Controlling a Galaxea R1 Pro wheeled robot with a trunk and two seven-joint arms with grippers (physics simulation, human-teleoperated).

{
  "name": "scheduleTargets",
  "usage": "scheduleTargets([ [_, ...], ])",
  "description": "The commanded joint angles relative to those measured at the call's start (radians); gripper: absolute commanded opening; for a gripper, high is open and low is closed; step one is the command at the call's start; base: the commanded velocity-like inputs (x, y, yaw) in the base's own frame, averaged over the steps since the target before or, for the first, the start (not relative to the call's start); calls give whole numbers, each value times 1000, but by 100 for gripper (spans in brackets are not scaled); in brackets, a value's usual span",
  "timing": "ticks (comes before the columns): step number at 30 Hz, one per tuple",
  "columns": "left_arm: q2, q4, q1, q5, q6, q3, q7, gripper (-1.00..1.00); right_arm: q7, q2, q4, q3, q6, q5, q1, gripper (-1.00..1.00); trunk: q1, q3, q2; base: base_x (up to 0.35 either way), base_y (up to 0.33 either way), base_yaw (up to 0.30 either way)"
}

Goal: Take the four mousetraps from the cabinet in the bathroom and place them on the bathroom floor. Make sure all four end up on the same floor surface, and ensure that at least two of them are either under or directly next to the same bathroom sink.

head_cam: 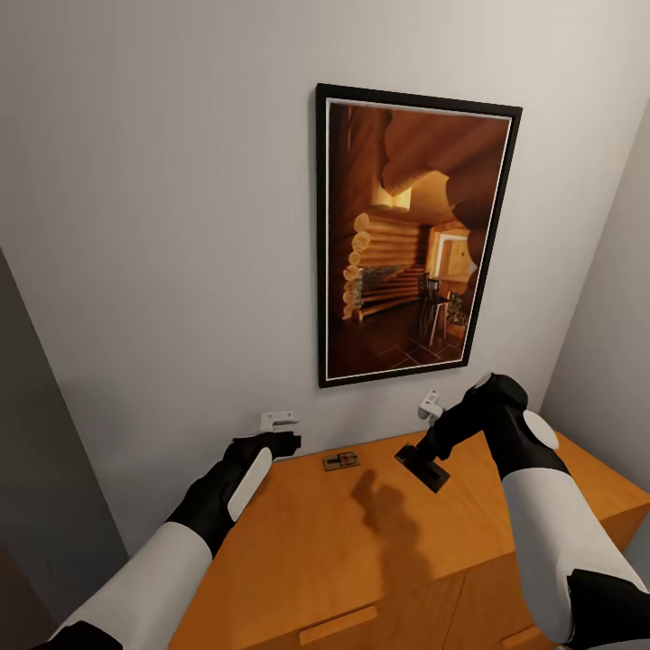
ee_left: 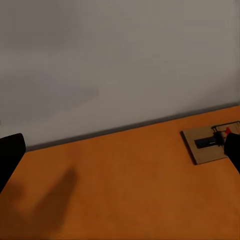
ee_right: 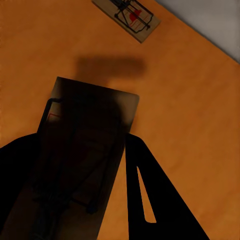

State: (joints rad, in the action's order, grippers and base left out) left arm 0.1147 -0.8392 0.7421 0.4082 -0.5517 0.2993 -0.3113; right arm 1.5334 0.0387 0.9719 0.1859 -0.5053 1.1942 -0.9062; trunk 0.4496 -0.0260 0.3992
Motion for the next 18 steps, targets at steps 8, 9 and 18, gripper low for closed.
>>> scheduleTargets([
  [8, 0, 0, 0, 11, -2, 3, -9, 100, 7, 0, 1, 1, -12, 4, 0, -100, 0, 1, 1, 0, 0, 0],
  [9, -1, 0, 0, 12, -2, 3, -9, 100, 7, 0, 1, 1, -12, 4, 0, -100, 0, 1, 1, 0, 0, 0],
  [18, -1, 0, 0, 12, -2, 3, -9, 100, 7, 0, 1, 1, -12, 4, 0, -100, 0, 1, 1, 0, 0, 0],
])
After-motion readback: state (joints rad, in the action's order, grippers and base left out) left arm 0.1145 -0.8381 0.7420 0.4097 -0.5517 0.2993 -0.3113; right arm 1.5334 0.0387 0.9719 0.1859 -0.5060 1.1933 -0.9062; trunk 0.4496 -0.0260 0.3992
